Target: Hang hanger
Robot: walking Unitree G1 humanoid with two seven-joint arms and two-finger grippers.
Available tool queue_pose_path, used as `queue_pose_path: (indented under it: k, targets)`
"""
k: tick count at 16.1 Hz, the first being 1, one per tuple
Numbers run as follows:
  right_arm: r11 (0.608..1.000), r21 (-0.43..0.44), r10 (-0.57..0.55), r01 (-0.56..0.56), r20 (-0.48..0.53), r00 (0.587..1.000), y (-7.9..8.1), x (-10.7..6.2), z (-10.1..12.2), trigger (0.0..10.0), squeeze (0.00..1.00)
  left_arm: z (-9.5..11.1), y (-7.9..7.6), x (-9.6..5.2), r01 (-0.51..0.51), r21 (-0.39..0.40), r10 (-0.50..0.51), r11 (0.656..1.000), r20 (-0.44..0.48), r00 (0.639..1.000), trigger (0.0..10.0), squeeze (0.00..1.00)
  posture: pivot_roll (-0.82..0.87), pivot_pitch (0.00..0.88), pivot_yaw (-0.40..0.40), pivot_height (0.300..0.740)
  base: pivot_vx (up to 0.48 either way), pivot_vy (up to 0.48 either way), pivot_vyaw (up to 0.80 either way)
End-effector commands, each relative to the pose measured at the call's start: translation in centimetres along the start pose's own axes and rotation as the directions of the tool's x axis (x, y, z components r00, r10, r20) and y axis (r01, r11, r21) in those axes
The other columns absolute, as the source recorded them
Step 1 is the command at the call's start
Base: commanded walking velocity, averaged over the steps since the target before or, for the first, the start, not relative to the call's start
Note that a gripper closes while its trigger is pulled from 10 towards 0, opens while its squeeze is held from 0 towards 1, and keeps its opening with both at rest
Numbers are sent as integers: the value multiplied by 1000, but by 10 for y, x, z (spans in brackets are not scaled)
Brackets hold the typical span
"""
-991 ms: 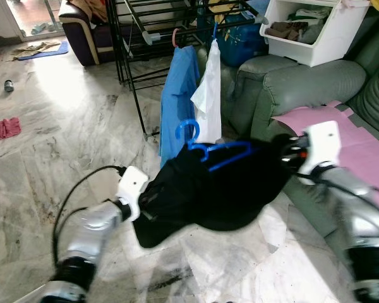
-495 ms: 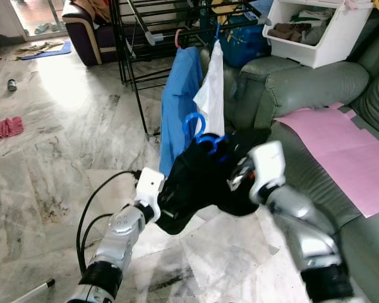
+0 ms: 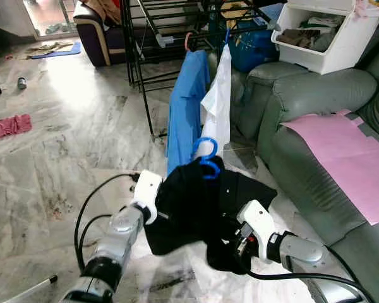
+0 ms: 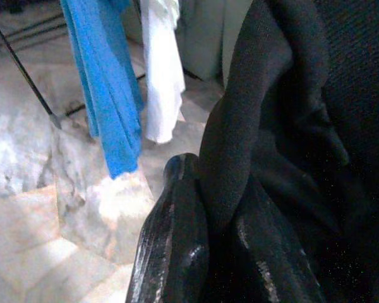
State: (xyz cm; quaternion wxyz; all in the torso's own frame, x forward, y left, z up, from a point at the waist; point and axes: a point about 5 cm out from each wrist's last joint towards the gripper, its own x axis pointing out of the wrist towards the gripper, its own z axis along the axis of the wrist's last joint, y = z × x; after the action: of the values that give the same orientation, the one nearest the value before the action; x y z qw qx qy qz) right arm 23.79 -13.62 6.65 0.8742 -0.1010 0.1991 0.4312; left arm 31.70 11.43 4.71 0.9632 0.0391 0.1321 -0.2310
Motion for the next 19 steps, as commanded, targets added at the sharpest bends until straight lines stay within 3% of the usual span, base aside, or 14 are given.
queue_pose_path:
  k: [1,2,3,4,7,9,10,12,14,15,16,17,18,19]
  targets:
    - [998,-20,53,-53,1,999,10,7,-3,0,0,34,0,11,-44,-29,48,999,137,989,0,0,-23,0,-5,740,0,0,0]
    - [960,22,-281,280,91,956,-43,-1,17,0,0,39,5,11,-75,-8,75,997,162,984,0,0,-28,0,-1,740,0,0,0]
    - [894,54,-448,445,118,886,-72,-11,27,0,0,40,9,10,-95,-2,94,995,174,980,0,0,-28,0,-1,740,0,0,0]
    - [748,58,-661,661,157,734,-114,-37,44,0,0,37,15,7,-117,8,114,993,167,979,0,0,-31,0,3,740,0,0,0]
    - [467,141,-876,873,211,435,-176,-97,81,0,0,30,23,-4,-110,60,97,992,186,978,0,0,-33,0,6,740,0,0,0]
    - [383,139,-909,913,232,346,-196,-114,103,0,0,26,18,-10,-29,72,13,997,211,977,0,0,-33,0,6,740,0,0,0]
    - [358,135,-916,924,244,319,-203,-118,113,0,0,24,13,-13,31,79,-48,996,222,974,0,0,-26,0,3,740,0,0,0]
    - [337,139,-916,931,276,290,-213,-119,138,0,0,14,2,-22,177,180,-214,968,209,954,0,0,-20,0,0,740,0,0,0]
    - [343,150,-910,927,297,289,-216,-119,150,0,0,4,2,-25,215,237,-253,947,143,957,0,0,-18,0,-3,740,0,0,0]
    - [372,165,-895,913,325,306,-214,-112,161,0,0,-1,7,-25,200,248,-229,948,92,969,0,0,-15,0,-5,740,0,0,0]
    - [419,176,-874,891,343,343,-210,-101,165,0,0,-1,8,-23,196,248,-219,949,68,973,0,0,-15,0,-5,740,0,0,0]
    - [493,184,-837,850,368,405,-203,-83,169,0,0,0,9,-19,181,242,-200,953,58,978,0,0,-16,0,-4,740,0,0,0]
    - [596,161,-768,787,403,499,-189,-60,172,0,0,2,9,-14,154,216,-168,964,49,985,0,0,-20,0,-1,740,0,0,0]
    - [643,140,-728,753,417,545,-181,-50,172,0,0,3,8,-12,151,209,-164,966,48,985,0,0,-25,0,5,740,0,0,0]
